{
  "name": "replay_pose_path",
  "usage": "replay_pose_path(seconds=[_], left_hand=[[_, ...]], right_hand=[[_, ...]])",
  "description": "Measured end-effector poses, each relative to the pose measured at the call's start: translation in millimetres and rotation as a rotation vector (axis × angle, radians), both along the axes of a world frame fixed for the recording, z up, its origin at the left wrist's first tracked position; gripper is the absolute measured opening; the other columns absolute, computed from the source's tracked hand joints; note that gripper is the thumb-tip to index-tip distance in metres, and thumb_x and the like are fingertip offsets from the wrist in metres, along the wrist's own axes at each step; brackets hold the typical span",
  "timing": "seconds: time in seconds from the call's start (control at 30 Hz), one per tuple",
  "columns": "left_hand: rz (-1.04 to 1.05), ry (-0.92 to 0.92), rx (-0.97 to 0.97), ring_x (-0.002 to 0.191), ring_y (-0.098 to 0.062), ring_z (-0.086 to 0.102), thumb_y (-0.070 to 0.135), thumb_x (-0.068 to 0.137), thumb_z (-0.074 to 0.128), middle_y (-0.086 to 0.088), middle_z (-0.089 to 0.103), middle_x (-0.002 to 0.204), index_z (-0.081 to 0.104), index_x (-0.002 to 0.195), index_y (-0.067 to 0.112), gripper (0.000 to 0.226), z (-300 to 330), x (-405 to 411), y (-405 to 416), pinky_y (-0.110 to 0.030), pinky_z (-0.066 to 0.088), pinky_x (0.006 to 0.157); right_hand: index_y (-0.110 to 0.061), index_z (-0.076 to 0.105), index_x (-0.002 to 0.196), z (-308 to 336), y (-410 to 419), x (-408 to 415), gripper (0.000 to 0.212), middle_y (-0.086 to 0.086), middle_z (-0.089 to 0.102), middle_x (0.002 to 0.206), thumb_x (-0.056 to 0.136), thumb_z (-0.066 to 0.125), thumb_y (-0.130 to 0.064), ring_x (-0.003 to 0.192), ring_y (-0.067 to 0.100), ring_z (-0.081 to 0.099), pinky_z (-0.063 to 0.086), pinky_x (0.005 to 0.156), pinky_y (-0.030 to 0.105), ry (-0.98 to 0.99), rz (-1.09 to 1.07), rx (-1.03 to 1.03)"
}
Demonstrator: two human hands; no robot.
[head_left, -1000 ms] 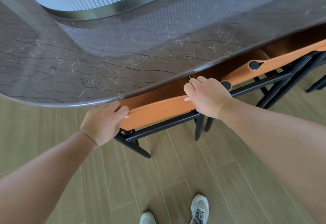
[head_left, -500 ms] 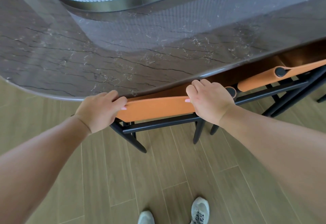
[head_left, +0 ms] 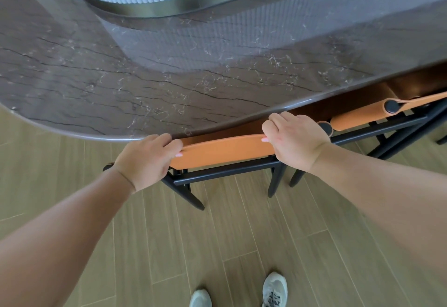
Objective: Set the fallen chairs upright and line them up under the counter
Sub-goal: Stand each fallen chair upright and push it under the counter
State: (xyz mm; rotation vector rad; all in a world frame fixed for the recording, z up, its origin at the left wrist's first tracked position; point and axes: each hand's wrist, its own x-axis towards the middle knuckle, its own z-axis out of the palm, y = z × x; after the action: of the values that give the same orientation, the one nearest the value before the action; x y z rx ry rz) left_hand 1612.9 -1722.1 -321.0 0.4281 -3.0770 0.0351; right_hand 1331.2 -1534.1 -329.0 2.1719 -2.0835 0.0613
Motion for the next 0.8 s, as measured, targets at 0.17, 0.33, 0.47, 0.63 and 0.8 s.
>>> replay_pose_path(seconds=[0.17,0.33,0.47,0.63,0.8], left_hand=[[-0.025,0.033,-0.023,0.048,-0.024,0.045,-0.001,0.069,0.079,-0.003,0.049,0.065,0.056,0.079,0.009,0.027,-10,-8,17,-0.023,0.023,0.042],[0.003,0.049,-0.025,0.049,-0.025,0.046,-0.001,0.072,0.076,-0.003,0.049,0.065,0.058,0.08,0.008,0.022,-10,-9,19,-0.023,0.025,0.041],[-0.002,0.033,-0.002,0.049,-0.024,0.044,-0.002,0.072,0.075,-0.003,0.049,0.064,0.057,0.079,0.008,0.021,-9,-12,23,-0.024,0.029,0.038],[0.005,0.05,-0.066,0.049,-0.021,0.04,0.003,0.076,0.07,-0.002,0.048,0.065,0.054,0.081,0.011,0.018,-13,-19,29,-0.02,0.018,0.045],[0.03,-0.014,-0.09,0.054,-0.015,0.025,0.0,0.065,0.079,-0.001,0.047,0.064,0.052,0.079,0.012,0.033,-8,-23,34,-0.015,0.0,0.052]], right_hand=[[-0.008,0.051,0.08,-10,11,-14,0.021,0.007,0.043,0.07,0.089,0.069,-0.016,0.058,0.021,0.034,0.034,0.042,0.035,0.009,0.01,-0.008],[-0.007,0.053,0.084,-11,11,-17,0.015,0.007,0.04,0.072,0.088,0.066,-0.012,0.058,0.021,0.033,0.035,0.042,0.035,0.007,0.022,-0.005],[-0.007,0.053,0.085,-11,13,-22,0.014,0.004,0.034,0.074,0.088,0.066,-0.012,0.059,0.021,0.034,0.035,0.044,0.035,0.014,0.037,0.007],[-0.009,0.05,0.083,-10,14,-32,0.021,0.002,0.033,0.072,0.086,0.07,-0.015,0.058,0.02,0.034,0.029,0.043,0.032,0.042,0.032,0.035],[-0.018,0.029,0.08,-12,13,-28,0.04,0.0,0.033,0.068,0.089,0.067,-0.023,0.056,0.018,0.033,0.024,0.045,0.031,0.083,-0.022,0.063]])
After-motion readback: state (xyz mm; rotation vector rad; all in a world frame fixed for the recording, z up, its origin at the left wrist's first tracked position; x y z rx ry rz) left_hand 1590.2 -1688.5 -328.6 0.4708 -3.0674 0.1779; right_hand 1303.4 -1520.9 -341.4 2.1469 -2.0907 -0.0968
